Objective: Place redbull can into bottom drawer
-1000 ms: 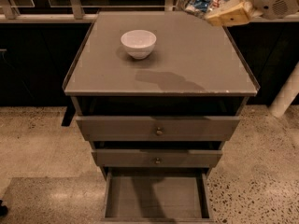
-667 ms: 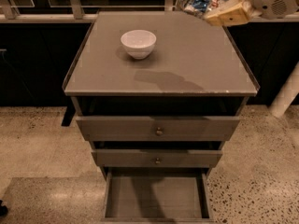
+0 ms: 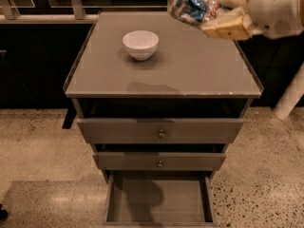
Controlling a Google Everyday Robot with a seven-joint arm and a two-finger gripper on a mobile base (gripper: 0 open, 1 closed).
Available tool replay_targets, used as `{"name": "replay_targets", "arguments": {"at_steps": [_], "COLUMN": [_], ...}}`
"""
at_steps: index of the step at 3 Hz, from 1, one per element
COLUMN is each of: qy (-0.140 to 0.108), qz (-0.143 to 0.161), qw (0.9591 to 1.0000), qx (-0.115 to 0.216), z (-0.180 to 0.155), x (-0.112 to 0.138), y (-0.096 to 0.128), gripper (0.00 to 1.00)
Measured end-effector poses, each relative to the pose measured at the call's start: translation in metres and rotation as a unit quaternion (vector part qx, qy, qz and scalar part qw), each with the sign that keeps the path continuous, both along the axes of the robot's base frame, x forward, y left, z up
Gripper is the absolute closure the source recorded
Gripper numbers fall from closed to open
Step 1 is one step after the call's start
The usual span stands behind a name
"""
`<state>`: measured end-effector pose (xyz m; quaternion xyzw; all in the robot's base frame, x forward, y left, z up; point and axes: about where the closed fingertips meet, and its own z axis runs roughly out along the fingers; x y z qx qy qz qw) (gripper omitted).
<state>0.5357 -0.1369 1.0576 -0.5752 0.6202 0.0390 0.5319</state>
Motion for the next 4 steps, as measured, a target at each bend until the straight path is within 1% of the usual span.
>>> {"name": "replay_targets", "arguments": {"at_steps": [1,2,3,4], "qy": [-0.004,0.066,0.132,0.138], "qz": [-0.030,-0.065,-0.088,-0.087], "qw": [0.9978,0.9903,0.9807,0.9799], "qx": [0.058,0.104,0.114,0.114], "z": [-0.031,-0.116,-0.183,-0.188], "x": [-0.021,-0.043,-0.057,-0.059], "y": [0.003,-0.017,-0.030,-0.028], "gripper": [1.00,1.00,1.00,1.00]}}
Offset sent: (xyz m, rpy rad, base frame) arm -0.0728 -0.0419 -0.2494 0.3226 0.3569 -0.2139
